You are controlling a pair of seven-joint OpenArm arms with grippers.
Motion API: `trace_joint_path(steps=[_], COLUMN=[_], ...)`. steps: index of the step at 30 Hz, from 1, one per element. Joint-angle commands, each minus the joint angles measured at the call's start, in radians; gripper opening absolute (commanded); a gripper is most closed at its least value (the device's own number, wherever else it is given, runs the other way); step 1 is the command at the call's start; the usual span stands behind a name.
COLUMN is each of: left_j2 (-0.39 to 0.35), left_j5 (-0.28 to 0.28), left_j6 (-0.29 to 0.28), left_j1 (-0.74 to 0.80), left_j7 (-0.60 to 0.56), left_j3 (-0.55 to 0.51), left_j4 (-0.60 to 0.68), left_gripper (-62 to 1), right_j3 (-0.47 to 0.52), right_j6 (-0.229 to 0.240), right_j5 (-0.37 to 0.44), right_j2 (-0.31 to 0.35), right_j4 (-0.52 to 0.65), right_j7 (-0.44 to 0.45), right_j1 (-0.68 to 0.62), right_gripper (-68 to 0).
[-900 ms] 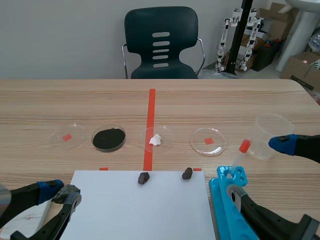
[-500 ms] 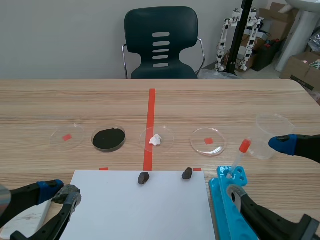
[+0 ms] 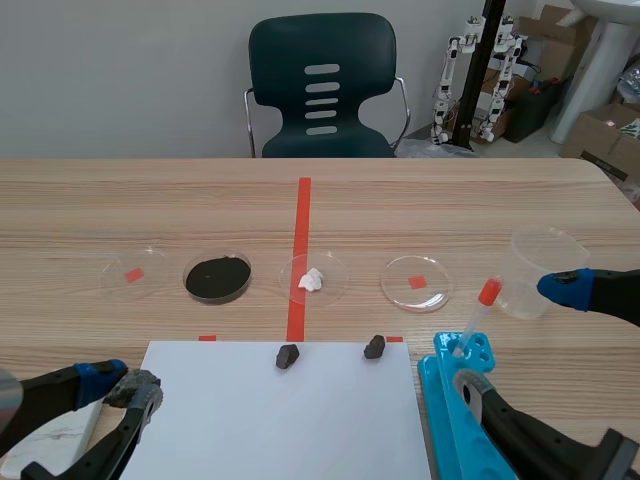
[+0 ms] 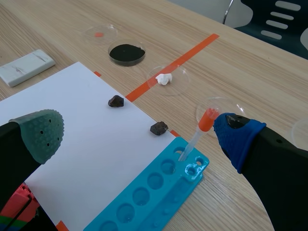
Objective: Lower the mineral onto the iron filings and hold still
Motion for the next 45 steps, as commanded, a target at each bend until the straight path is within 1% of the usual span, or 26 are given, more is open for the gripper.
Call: trace_joint_path(steps=[1, 3, 7, 8, 9, 12, 15, 17, 18, 20, 23, 25, 28, 32, 35, 38, 40, 45], left_j2=[0.011, 0.010, 0.011, 0.011, 0.016, 0.048, 0.095, 0.128, 0.144, 0.179, 0.236, 0.277, 0.337, 0.413, 0.461, 0.498, 0.517, 0.551], left_j5=[0.001, 0.001, -0.005, -0.022, -0.051, -0.145, -0.233, -0.269, -0.276, -0.281, -0.296, -0.303, -0.312, -0.319, -0.319, -0.319, -0.319, -0.318], left_j6=[0.002, 0.002, 0.001, 0.000, -0.006, -0.007, -0.007, -0.007, -0.007, -0.031, -0.108, -0.145, -0.160, -0.204, -0.206, -0.209, -0.226, -0.228], left_j1=[-0.003, -0.003, -0.026, -0.044, -0.069, -0.178, -0.317, -0.403, -0.443, -0.540, -0.704, -0.806, -0.951, -1.128, -1.242, -1.329, -1.372, -1.448], left_j7=[-0.012, 0.008, 0.008, 0.017, 0.039, 0.201, 0.413, 0.505, 0.542, 0.615, 0.743, 0.811, 0.888, 0.960, 0.997, 1.003, 1.010, 1.014], left_j3=[-0.001, -0.001, -0.001, -0.001, -0.001, -0.001, -0.001, -0.001, -0.001, -0.001, -0.001, -0.001, -0.001, -0.001, -0.001, -0.001, -0.001, -0.001], left_j4=[0.008, 0.008, 0.008, 0.008, 0.008, 0.007, 0.004, -0.009, -0.018, -0.051, -0.147, -0.239, -0.397, -0.614, -0.767, -0.897, -0.964, -1.092], left_gripper=[-50.9, -50.9, -50.9, -50.9, -50.9, -50.9, -50.9, -50.9, -50.9, -50.9, -50.9, -50.9, -50.9, -50.9, -50.9, -50.9, -50.9, -50.9], right_j3=[-0.001, -0.001, -0.001, -0.001, -0.001, -0.001, -0.001, -0.001, -0.001, -0.001, -0.001, -0.001, -0.001, -0.001, -0.001, -0.001, -0.001, -0.001], right_j6=[0.000, 0.000, 0.000, 0.000, 0.000, 0.000, 0.000, 0.000, 0.000, 0.000, 0.000, 0.000, 0.000, 0.000, 0.000, 0.000, 0.000, 0.000], right_j5=[0.014, 0.014, 0.014, 0.014, 0.014, 0.014, 0.014, 0.014, 0.014, 0.014, 0.014, 0.014, 0.014, 0.014, 0.014, 0.014, 0.014, 0.014], right_j2=[0.000, 0.000, 0.000, 0.000, 0.000, 0.000, 0.000, 0.000, 0.000, 0.000, 0.000, 0.000, 0.000, 0.000, 0.000, 0.000, 0.000, 0.000], right_j4=[0.015, 0.015, 0.015, 0.015, 0.015, 0.015, 0.015, 0.015, 0.015, 0.015, 0.015, 0.015, 0.015, 0.015, 0.015, 0.015, 0.015, 0.015], right_j7=[0.015, 0.015, 0.015, 0.015, 0.015, 0.015, 0.015, 0.015, 0.015, 0.015, 0.015, 0.015, 0.015, 0.015, 0.015, 0.015, 0.015, 0.015], right_j1=[0.009, 0.009, 0.009, 0.009, 0.009, 0.009, 0.009, 0.009, 0.009, 0.009, 0.009, 0.009, 0.009, 0.009, 0.009, 0.009, 0.009, 0.009], right_gripper=[0.4, 0.4, 0.4, 0.4, 0.4, 0.4, 0.4, 0.4, 0.4, 0.4, 0.4, 0.4, 0.4, 0.4, 0.4, 0.4, 0.4, 0.4])
